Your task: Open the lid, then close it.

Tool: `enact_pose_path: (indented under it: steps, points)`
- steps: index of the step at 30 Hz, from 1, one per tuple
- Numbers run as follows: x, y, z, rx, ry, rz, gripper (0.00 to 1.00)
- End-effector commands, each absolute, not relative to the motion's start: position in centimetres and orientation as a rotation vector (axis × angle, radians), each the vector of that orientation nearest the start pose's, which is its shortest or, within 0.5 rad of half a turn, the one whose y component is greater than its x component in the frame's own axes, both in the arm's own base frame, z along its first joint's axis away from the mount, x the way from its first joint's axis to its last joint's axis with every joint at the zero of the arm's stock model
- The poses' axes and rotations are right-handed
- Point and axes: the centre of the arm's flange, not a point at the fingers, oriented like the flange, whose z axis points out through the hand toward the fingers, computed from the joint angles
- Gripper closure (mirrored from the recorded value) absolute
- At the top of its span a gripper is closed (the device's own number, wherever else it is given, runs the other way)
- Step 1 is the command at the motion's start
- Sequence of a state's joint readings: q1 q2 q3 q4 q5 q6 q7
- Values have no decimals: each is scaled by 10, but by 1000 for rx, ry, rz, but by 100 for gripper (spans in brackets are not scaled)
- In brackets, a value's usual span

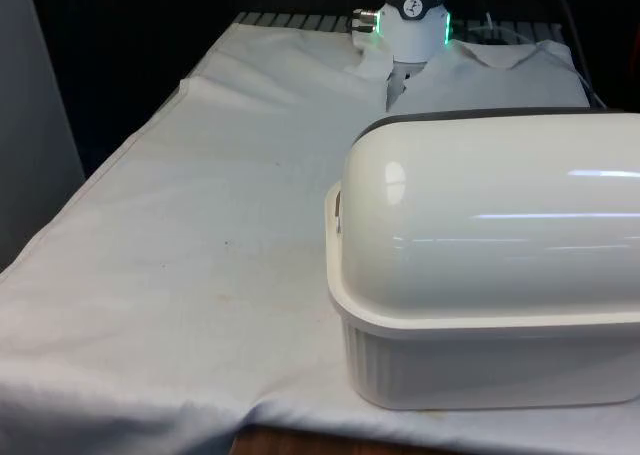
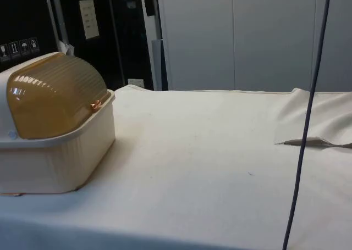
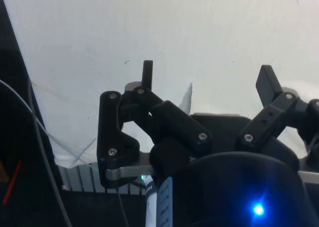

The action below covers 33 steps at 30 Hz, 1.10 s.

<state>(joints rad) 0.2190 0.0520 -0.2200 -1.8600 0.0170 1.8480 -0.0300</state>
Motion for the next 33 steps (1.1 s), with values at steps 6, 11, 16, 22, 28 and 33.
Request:
enact_pose_path:
  steps: [6,11,16,22,28,33]
  points:
    - [571,14,477,-3132,-43,65,0]
    - [572,21,475,-3134,-48,36,0]
    - [573,26,472,-3133,-54,3,0]
    - [572,28,467,-3132,-69,-39,0]
    - [569,27,456,-3132,-86,-31,0]
    - [560,25,447,-3130,-119,-68,0]
